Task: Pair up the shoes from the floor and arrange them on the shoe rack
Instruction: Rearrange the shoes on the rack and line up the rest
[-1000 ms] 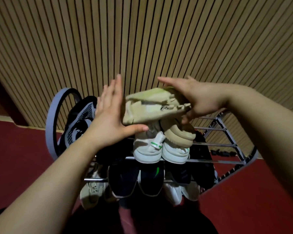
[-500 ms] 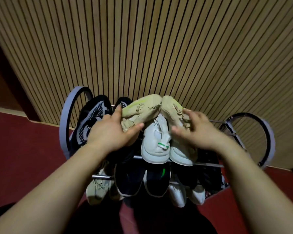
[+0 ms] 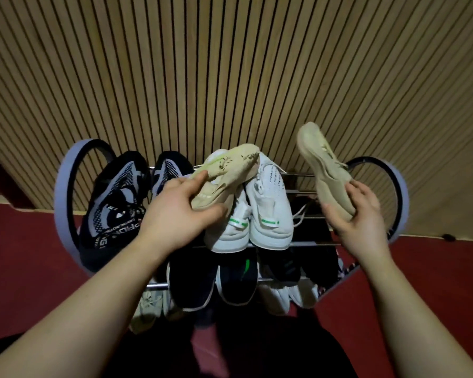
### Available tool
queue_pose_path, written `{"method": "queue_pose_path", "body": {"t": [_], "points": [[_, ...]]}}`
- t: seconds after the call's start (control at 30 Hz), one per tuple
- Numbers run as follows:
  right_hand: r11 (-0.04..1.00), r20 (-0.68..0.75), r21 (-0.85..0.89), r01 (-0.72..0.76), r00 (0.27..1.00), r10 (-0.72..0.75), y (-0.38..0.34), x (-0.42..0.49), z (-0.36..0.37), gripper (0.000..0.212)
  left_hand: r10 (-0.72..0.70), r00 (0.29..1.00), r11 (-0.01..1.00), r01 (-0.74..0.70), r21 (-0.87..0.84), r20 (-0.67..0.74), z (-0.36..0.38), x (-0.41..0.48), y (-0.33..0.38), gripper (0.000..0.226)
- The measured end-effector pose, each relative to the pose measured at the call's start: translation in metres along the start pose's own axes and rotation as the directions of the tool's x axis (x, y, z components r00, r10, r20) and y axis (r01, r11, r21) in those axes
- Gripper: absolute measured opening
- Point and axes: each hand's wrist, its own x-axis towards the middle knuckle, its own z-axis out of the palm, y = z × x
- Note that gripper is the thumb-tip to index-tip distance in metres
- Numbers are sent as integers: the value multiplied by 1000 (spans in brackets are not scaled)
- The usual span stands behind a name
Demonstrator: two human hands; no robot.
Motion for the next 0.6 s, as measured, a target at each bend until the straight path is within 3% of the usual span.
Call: {"method": "queue_pose_path", "body": {"t": [0.2,0.47,0.6], "points": [[899,99,-437,-6,994,55,67,-21,-10,60,35,993,999,-38,-24,-109,14,-3,19,76],[925,31,-369,-93,993,112,75,-25,-6,57,76,995,989,-83,-125,-62,56,-12,92,91],[935,-24,-341,-97,995,95,80,-30,-4,56,39,999,999,-39,-21,1,102,-11,146,84]]}}
